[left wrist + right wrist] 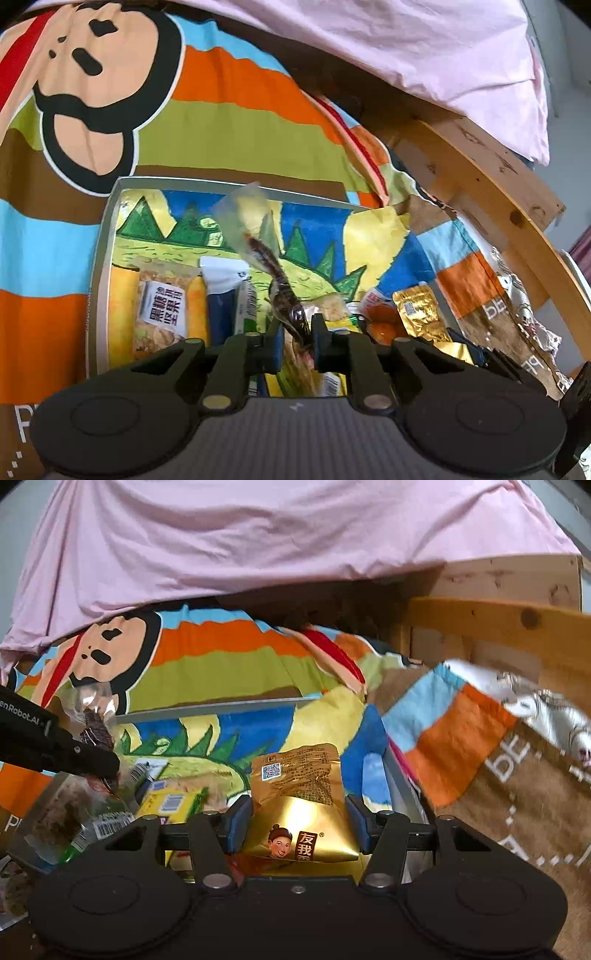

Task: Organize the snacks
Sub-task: 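Carry the jerky stick over the tray with the left tool while the right tool carries the gold packet, then open both tools to drop the jerky stick and gold packet into the tray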

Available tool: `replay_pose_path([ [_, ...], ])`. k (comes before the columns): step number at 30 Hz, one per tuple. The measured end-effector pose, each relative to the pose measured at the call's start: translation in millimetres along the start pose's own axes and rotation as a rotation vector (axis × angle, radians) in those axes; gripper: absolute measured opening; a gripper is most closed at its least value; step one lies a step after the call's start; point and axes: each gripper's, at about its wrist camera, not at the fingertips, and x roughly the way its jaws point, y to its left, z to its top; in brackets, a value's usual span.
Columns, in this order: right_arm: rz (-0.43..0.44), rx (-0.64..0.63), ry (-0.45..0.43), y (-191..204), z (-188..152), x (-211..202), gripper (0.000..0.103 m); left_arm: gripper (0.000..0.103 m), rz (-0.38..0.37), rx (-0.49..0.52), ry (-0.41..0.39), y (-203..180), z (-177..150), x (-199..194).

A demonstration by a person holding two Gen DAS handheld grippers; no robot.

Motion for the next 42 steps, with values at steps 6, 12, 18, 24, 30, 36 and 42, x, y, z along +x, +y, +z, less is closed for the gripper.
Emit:
replay_pose_path([
  [6, -0.014, -0.013, 0.012, 6.6, -0.1, -0.8, 0.058, 0.026, 0.048, -0.025, 0.004, 3.4, -1.7, 2.8],
  [12, -0.037, -0.028, 0.027, 10.4, 1.8, 1.9, 0.064, 0.043, 0.181, 0.022, 0.043, 1.9, -6.5, 3.6],
  [18, -0.065, -0.019, 0.041, 7.1, 3.7, 0.4, 0.071, 0.063, 0.188, -0.009, 0.024, 6.1, -13.2, -8.9],
  [24, -0.069, -0.002, -0.001, 7.2, 8.7, -26.1, 0.08, 0.081, 0.186, 0.015, -0.043, 0.3, -23.7, -29.7],
  [30, -0.04, 0.002, -0.054, 16.3, 14.9, -65.7, 0.089, 0.09, 0.162, 0.051, -0.1, -13.7, -43.0, -54.7],
  [36, -0.007, -0.017, -0.093, 31.0, 12.8, -106.5, 0.093, 0.097, 0.168, 0.089, -0.137, -29.1, -67.3, -83.0],
  [42, 0.019, -0.019, -0.113, 41.6, 2.6, -142.0, 0.102, 0.102, 0.18, 0.077, -0.163, -30.9, -94.8, -113.3],
])
